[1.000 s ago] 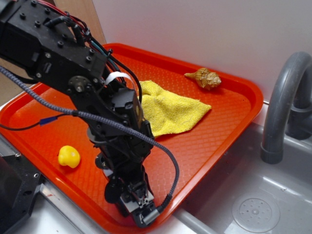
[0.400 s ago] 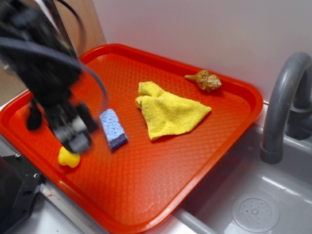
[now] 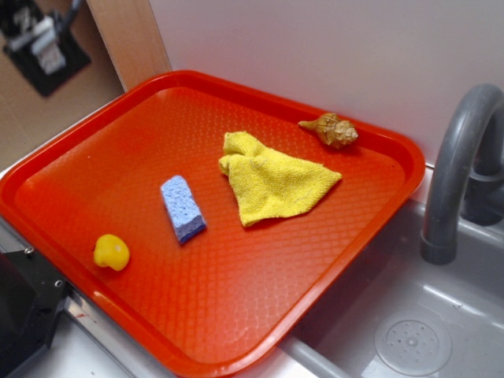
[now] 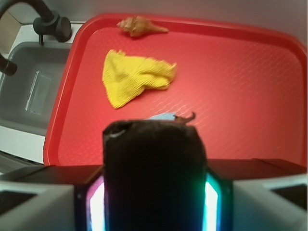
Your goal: Grab the black box.
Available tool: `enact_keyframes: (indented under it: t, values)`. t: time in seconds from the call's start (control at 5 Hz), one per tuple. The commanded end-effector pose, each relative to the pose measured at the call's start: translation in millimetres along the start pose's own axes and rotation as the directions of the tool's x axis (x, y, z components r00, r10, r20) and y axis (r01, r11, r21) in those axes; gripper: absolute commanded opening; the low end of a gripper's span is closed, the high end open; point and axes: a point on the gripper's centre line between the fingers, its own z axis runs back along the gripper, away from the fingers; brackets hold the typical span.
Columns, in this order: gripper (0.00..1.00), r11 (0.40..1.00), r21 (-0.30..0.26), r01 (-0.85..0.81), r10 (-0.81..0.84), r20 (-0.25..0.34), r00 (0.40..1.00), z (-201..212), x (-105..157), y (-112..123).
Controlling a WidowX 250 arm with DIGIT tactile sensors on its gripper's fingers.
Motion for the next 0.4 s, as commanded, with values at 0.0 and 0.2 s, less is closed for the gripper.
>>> enact_keyframes:
  t: [0.0,0.2]
  values:
    - [0.00,0.995,0.077,0.070,-0.069,-0.010,0.998,-26,30,21]
    - [0.00,0.995,0.091,0.051,-0.050,-0.017,0.999,-39,33,22]
